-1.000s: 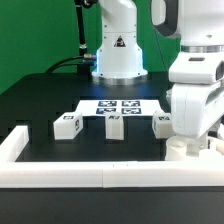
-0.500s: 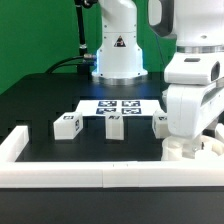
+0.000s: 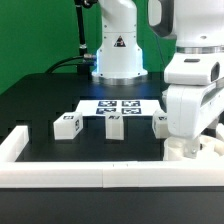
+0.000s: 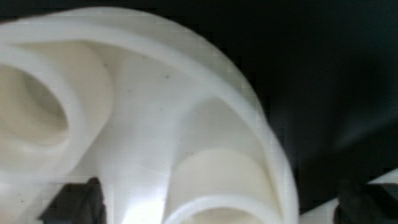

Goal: Assemble stool

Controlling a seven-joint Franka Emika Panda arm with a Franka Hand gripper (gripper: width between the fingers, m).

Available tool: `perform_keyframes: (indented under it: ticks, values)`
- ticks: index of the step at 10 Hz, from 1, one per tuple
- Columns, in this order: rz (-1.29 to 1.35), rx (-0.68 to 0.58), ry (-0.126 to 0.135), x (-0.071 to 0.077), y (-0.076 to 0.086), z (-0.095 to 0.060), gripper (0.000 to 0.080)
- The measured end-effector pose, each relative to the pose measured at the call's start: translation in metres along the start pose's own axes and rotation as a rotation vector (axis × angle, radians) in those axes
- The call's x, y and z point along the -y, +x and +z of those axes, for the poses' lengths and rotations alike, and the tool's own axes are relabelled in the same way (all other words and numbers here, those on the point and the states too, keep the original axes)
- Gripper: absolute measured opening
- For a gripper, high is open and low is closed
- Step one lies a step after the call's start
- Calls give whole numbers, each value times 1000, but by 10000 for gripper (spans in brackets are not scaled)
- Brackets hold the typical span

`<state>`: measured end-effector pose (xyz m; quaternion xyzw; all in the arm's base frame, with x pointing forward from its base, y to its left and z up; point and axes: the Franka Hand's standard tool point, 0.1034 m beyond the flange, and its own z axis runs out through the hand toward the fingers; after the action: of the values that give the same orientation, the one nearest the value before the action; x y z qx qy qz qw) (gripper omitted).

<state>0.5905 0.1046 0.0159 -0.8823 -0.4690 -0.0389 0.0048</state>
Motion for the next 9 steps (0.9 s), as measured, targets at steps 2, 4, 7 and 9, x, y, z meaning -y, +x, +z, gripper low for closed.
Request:
perform_keyframes:
  ticks: [2,4,7,9]
  values:
    - [0,0,0,0,0,0,649]
    - [1,2,1,-1,0,-1,649]
    - [33,27,3,-9,1,-44,649]
    - [91,25,0,-8,2,-47,649]
